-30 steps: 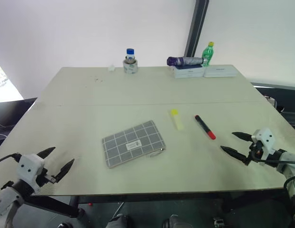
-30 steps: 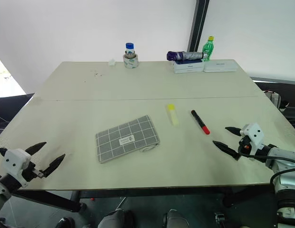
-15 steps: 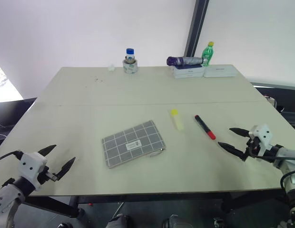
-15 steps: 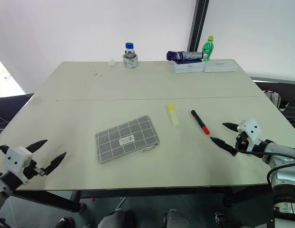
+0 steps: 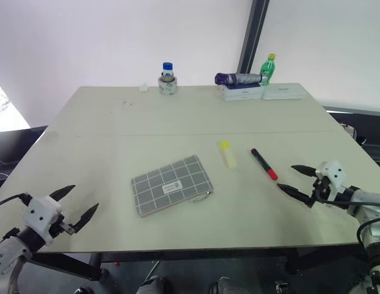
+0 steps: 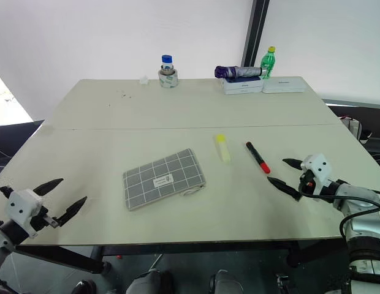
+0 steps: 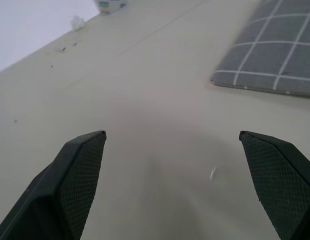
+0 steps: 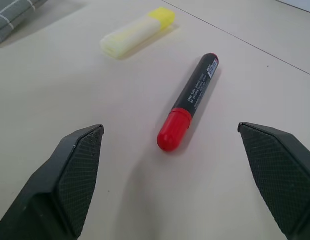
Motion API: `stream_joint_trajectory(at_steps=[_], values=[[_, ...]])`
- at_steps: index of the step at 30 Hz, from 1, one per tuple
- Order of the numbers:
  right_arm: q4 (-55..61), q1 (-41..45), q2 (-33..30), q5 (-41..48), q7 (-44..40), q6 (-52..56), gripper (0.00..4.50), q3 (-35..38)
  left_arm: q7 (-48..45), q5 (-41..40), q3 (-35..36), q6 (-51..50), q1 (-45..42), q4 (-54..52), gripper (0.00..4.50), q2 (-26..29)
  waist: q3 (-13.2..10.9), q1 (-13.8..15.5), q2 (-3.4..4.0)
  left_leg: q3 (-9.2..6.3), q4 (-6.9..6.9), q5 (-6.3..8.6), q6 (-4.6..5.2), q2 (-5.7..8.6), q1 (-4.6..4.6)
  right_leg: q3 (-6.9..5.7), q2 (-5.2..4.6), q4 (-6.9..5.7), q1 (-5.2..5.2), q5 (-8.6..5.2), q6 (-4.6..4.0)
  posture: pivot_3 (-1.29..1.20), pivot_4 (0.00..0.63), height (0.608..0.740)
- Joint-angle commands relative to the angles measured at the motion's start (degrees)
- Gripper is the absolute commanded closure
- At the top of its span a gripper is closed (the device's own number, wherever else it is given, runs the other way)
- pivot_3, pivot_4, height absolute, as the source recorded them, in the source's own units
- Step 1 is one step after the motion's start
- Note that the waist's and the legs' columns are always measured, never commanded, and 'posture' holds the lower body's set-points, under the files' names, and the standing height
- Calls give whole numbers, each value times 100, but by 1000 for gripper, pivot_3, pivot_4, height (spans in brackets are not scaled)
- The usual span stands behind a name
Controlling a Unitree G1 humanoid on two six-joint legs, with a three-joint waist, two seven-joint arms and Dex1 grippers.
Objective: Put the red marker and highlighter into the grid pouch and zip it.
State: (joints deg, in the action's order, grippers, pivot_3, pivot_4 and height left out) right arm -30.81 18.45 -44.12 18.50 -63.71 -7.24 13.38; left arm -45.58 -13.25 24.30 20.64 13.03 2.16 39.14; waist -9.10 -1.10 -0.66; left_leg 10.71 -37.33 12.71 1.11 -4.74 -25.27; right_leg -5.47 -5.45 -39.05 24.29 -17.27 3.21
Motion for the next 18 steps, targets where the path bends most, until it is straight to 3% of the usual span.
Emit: stream_joint_trajectory(at_steps=[1,7,13,18], values=[[823,171,241,161,137,227,1403,-127,128,821,-153,1185,-254,136,0,302,0,-1,1,0,0,0,-1,0,0,0,-1,0,1,-1,-2,0,150,740],[1703,357,975,-302,607,369,4442,-907,383,1826,-832,2572,-710,1010,0,607,2,-11,5,7,13,0,-1,-1,-2,4,-2,0,10,2,1,0,150,740],[1679,811,1623,-1044,1086,337,4442,-1781,629,2293,-1378,3189,-1223,1648,0,845,1,2,5,12,10,-1,1,0,-6,-4,0,0,13,4,6,0,150,740],[1336,1144,1692,-1921,1409,101,4442,-2383,797,2529,-1805,3432,-1646,1971,0,892,0,29,8,16,9,-1,1,1,-7,-5,1,-1,13,5,8,0,150,740]])
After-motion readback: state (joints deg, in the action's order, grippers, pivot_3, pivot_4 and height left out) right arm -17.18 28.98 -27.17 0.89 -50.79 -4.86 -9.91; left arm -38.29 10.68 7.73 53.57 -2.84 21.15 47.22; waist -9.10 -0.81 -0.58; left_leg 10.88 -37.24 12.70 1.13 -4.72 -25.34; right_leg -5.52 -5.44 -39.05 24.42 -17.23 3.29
